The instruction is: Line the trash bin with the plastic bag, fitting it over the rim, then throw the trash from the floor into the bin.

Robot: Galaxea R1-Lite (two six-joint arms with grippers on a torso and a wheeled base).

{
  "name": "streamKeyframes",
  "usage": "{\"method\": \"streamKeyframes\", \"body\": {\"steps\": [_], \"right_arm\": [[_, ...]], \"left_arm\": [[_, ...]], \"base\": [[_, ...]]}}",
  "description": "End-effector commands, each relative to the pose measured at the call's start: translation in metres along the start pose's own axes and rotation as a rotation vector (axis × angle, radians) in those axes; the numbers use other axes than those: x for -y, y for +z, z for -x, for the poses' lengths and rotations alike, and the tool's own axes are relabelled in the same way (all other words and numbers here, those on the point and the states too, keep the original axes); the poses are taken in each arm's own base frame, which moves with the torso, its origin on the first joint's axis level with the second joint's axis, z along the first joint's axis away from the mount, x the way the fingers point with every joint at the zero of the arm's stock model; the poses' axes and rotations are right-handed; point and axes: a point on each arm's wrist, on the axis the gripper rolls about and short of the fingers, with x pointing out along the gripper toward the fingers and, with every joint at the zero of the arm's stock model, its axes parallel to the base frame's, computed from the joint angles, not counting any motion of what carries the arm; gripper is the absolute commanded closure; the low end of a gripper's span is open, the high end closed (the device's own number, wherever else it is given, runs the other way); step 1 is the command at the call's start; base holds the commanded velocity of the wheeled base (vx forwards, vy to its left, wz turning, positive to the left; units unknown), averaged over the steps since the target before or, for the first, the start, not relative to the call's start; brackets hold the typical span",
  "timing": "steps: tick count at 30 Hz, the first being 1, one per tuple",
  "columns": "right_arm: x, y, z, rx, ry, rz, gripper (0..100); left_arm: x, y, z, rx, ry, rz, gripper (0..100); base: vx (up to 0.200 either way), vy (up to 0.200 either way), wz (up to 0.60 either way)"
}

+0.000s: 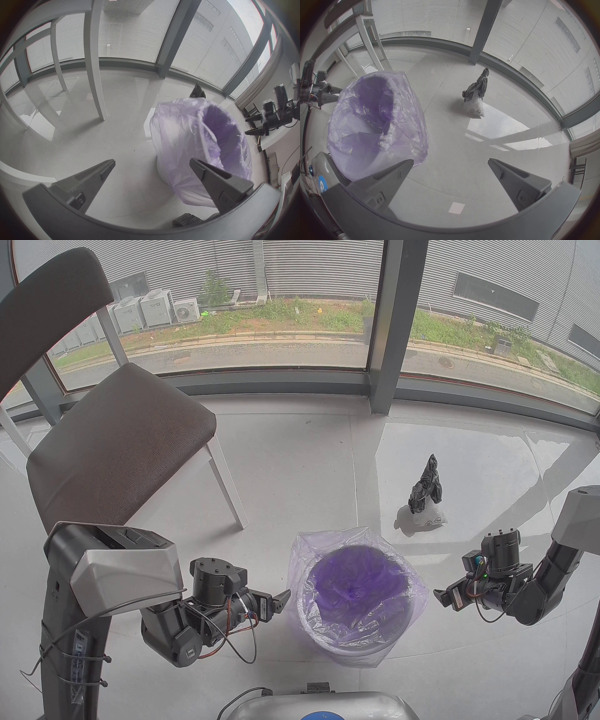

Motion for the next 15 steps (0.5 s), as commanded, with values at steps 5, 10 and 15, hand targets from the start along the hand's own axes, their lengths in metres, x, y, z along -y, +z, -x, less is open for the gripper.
{"method": "streamKeyframes", "body": {"steps": [5,10,15], "right_arm": [[-0.016,-0.033,-0.028,-0.055,0.043,0.052,0],[-0.022,-0.039,-0.04,0.023,0.029,0.101,0],[-0.018,-0.033,-0.031,0.104,0.003,0.115,0]], "left_arm": [[0.003,-0.008,0.013,-0.008,-0.01,-0.007,0],[0.011,-0.001,0.017,0.015,-0.019,-0.017,0],[0.014,0.002,0.021,0.026,0.002,-0.021,0]], "base": [[0.0,0.0,0.0],[0.0,0.0,0.0],[0.0,0.0,0.0]]}}
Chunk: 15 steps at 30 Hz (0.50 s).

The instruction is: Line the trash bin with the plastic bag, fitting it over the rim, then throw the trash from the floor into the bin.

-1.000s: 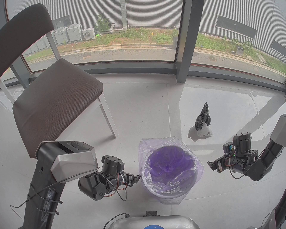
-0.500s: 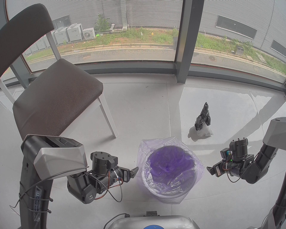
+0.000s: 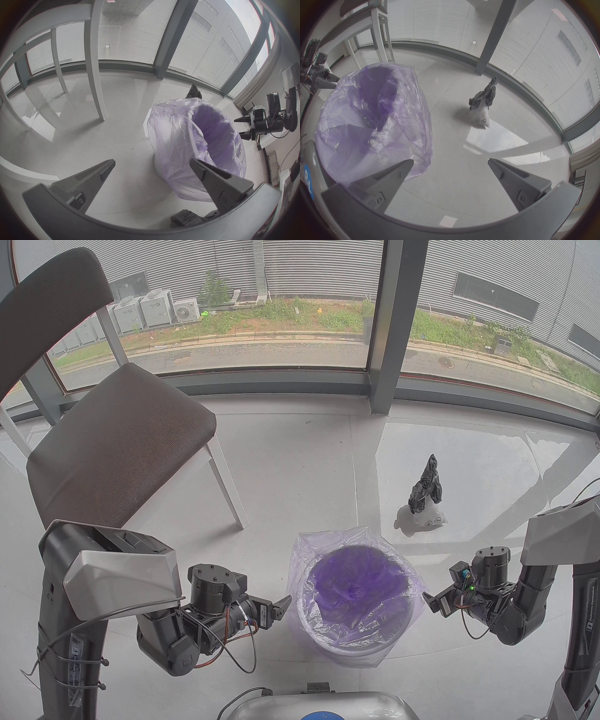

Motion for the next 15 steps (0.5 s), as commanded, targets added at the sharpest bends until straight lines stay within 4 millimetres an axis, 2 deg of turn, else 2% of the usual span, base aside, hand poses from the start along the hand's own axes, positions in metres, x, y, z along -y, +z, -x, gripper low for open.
{"method": "streamKeyframes", "body": {"steps": [1,3,8,15], "right_arm": [[-0.004,-0.007,0.006,-0.009,0.006,0.031,0],[-0.009,-0.003,0.017,0.006,0.019,0.052,0],[-0.025,-0.002,0.029,0.015,0.058,0.096,0],[-0.025,0.007,0.04,0.077,0.021,0.13,0]], "left_arm": [[0.005,0.006,0.006,0.023,0.007,-0.005,0],[0.005,0.007,0.008,0.039,0.007,-0.006,0],[0.004,0.006,0.013,0.054,0.005,-0.008,0],[0.004,0.006,0.016,0.076,0.005,-0.008,0]], "base": [[0.0,0.0,0.0],[0.0,0.0,0.0],[0.0,0.0,0.0],[0.0,0.0,0.0]]}}
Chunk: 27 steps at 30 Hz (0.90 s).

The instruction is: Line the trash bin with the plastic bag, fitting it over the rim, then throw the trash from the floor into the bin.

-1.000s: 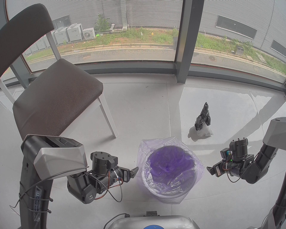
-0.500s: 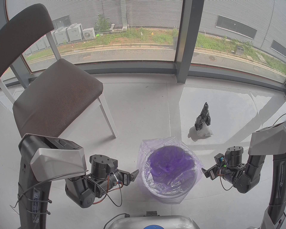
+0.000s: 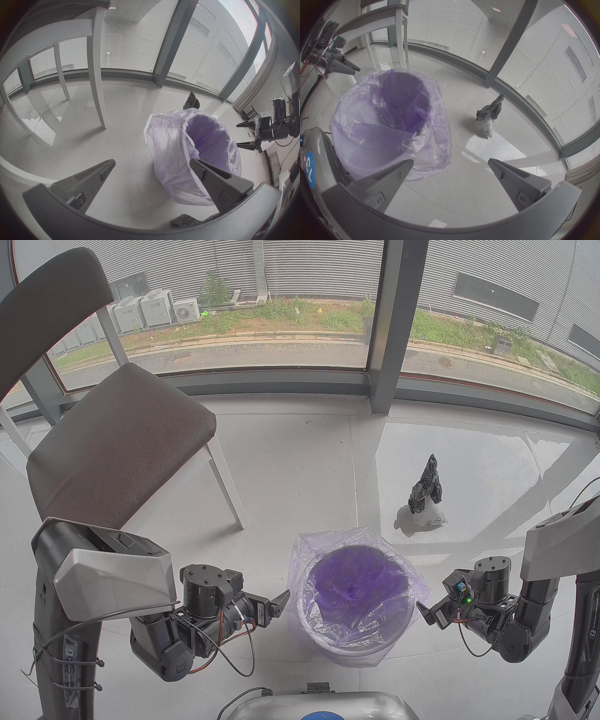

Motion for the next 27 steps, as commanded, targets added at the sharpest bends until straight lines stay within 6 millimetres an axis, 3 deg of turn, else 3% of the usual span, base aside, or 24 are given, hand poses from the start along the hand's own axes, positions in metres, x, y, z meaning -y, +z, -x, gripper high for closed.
{"method": "streamKeyframes", "body": {"steps": [1,15,19,23,27], "right_arm": [[-0.004,0.003,0.009,0.011,0.013,0.017,0],[-0.013,-0.023,-0.024,-0.083,0.027,0.029,0],[-0.024,-0.033,-0.063,-0.077,0.022,-0.027,0],[-0.022,-0.019,-0.083,-0.03,0.002,-0.159,0],[-0.021,-0.01,-0.095,-0.036,0.017,-0.174,0]], "left_arm": [[-0.001,0.001,0.002,0.006,0.004,0.001,0],[-0.002,0.014,0.005,0.044,0.008,-0.004,0],[-0.001,0.013,0.004,0.045,0.006,-0.003,0],[-0.002,0.012,0.003,0.045,0.007,-0.001,0],[-0.001,0.013,0.002,0.05,0.007,-0.002,0]], "base": [[0.0,0.0,0.0],[0.0,0.0,0.0],[0.0,0.0,0.0],[0.0,0.0,0.0],[0.0,0.0,0.0]]}}
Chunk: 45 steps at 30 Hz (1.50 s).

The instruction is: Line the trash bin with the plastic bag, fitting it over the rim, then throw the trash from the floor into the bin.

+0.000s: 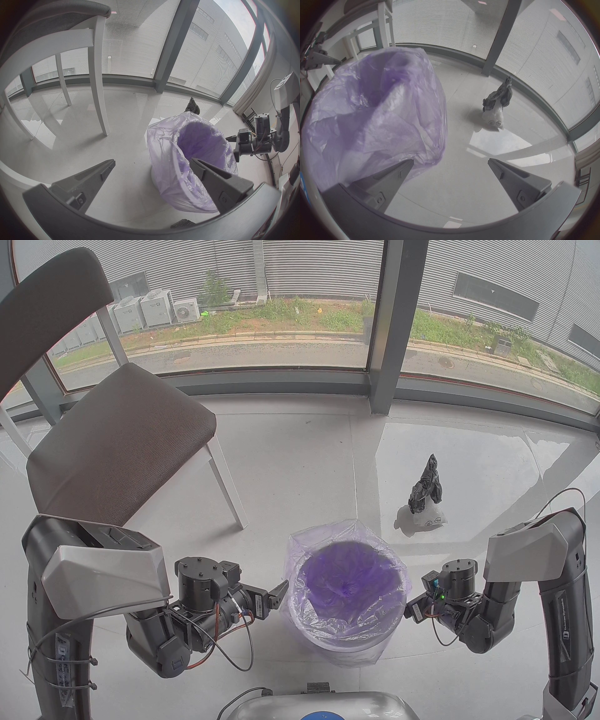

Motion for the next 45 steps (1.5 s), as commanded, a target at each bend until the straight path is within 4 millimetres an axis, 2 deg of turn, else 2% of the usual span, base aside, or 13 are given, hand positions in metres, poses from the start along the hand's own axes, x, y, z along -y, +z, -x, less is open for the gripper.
{"method": "streamKeyframes", "body": {"steps": [1,8,13,15,20,24,27,30,36,37,38,42,45], "right_arm": [[-0.003,0.009,-0.029,-0.017,0.017,-0.025,0],[0.004,0.034,-0.057,-0.085,0.031,0.007,0],[0.016,0.037,-0.058,-0.089,0.02,0.023,0],[0.022,0.04,-0.051,-0.084,0.01,0.015,0],[0.054,0.045,0.01,-0.008,-0.029,-0.038,0],[0.072,0.043,0.043,0.095,-0.077,-0.071,0],[0.078,0.035,0.055,0.113,-0.105,-0.084,0],[0.084,0.027,0.07,0.14,-0.134,-0.104,0],[0.086,0.02,0.086,0.194,-0.146,-0.143,0],[0.086,0.02,0.087,0.194,-0.146,-0.143,0],[0.09,0.023,0.092,0.21,-0.157,-0.148,0],[0.102,0.029,0.101,0.25,-0.179,-0.175,0],[0.109,0.033,0.108,0.282,-0.18,-0.195,0]], "left_arm": [[0.0,0.002,-0.001,0.01,0.0,0.001,0],[0.0,0.002,0.002,0.03,0.021,0.001,0],[0.002,0.009,0.004,0.061,0.049,0.001,0],[0.001,0.01,0.004,0.064,0.058,0.0,0],[-0.002,0.011,-0.002,0.068,0.109,-0.037,0],[-0.01,0.008,-0.014,0.042,0.149,-0.036,0],[-0.011,0.003,-0.022,0.004,0.156,-0.039,0],[-0.011,-0.004,-0.045,-0.028,0.172,-0.043,0],[-0.015,-0.003,-0.081,-0.043,0.194,-0.04,0],[-0.015,-0.003,-0.082,-0.045,0.194,-0.04,0],[-0.02,-0.001,-0.093,-0.046,0.214,-0.037,0],[-0.028,0.002,-0.113,-0.066,0.243,-0.034,0],[-0.029,0.001,-0.123,-0.087,0.237,-0.04,0]], "base": [[0.0,0.0,0.0],[0.0,0.0,0.0],[0.0,0.0,0.0],[0.0,0.0,0.0],[0.0,0.0,0.0],[0.0,0.0,0.0],[0.0,0.0,0.0],[0.0,0.0,0.0],[0.0,0.0,0.0],[0.0,0.0,0.0],[0.0,0.0,0.0],[0.0,0.0,0.0],[0.0,0.0,0.0]]}}
